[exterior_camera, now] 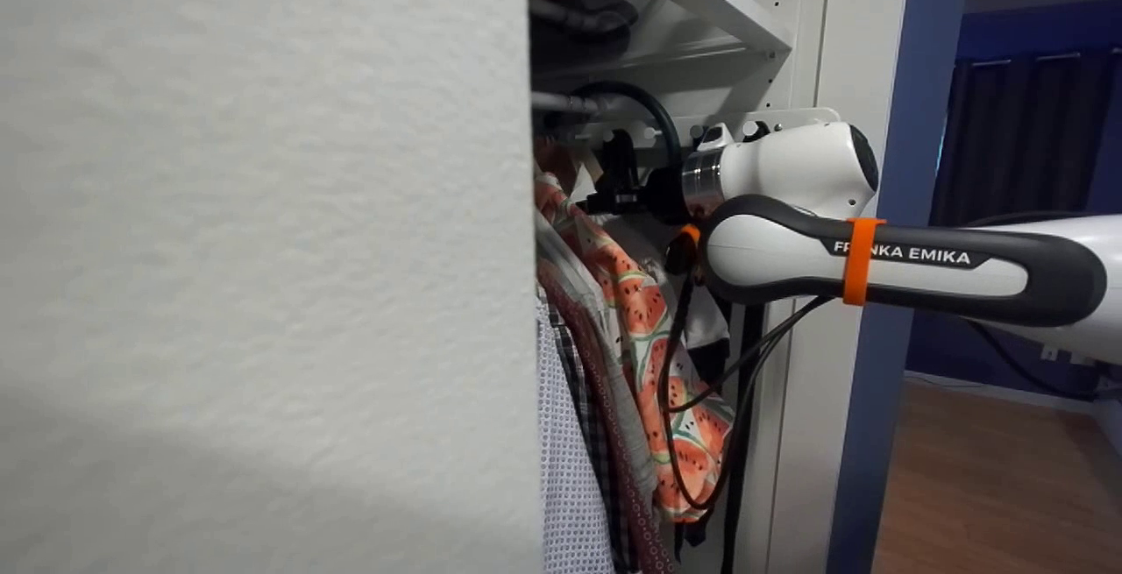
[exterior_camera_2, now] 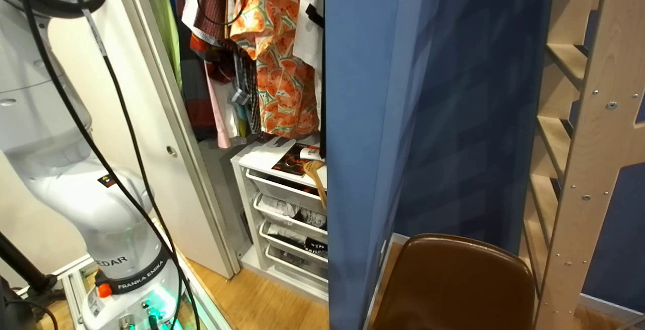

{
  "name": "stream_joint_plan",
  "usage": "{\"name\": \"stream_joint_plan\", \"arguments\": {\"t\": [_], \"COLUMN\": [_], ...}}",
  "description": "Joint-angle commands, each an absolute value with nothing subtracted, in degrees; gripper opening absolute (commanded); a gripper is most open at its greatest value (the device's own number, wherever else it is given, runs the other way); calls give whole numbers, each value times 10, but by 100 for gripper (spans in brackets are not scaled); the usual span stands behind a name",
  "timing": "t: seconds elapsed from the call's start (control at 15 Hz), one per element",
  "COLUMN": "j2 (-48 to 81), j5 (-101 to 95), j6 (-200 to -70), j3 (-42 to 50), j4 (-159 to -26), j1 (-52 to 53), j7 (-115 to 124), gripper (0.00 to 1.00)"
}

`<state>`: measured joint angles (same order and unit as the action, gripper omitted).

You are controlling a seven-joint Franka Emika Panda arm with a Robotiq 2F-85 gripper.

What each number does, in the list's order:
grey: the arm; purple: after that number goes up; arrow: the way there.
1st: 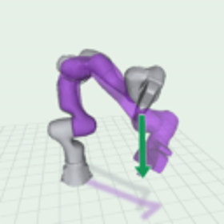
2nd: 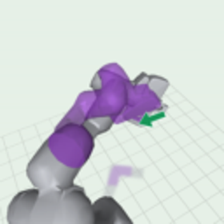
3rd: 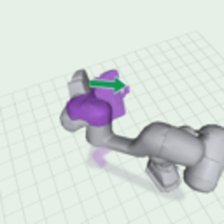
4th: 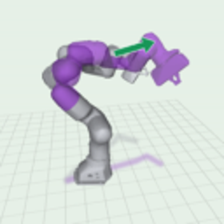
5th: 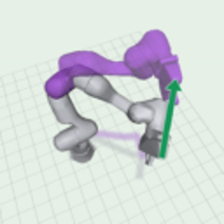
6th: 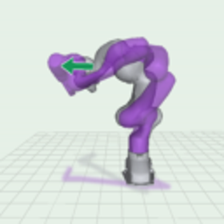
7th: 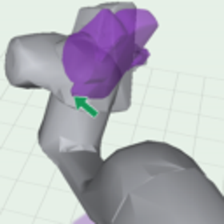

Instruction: Hang two shirts on the first and second hooks, respectively

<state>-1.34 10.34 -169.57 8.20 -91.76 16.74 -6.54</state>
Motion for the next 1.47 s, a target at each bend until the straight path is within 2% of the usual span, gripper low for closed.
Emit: {"name": "stream_joint_plan", "arguments": {"t": [0.0, 0.27, 0.4, 0.47, 0.53, 0.87, 0.93, 1.0, 1.13, 1.4], "j2": [5, 7, 8, 9, 10, 23, 25, 29, 35, 45], "j5": [170, 228, 267, 278, 290, 318, 319, 323, 318, 329], "j6": [-1710, -1728, -1736, -1733, -1732, -1739, -1741, -1743, -1748, -1763], "j3": [80, 74, 70, 70, 69, 67, 66, 66, 65, 62], "j4": [-891, -890, -889, -889, -888, -875, -874, -871, -869, -863], "j1": [174, 176, 181, 182, 182, 183, 182, 182, 180, 177], "j7": [-118, -181, -230, -248, -265, -339, -349, -361, -376, -405], "gripper": [32, 3, 2, 43, 45, 78, 64, 40, 38, 7]}}
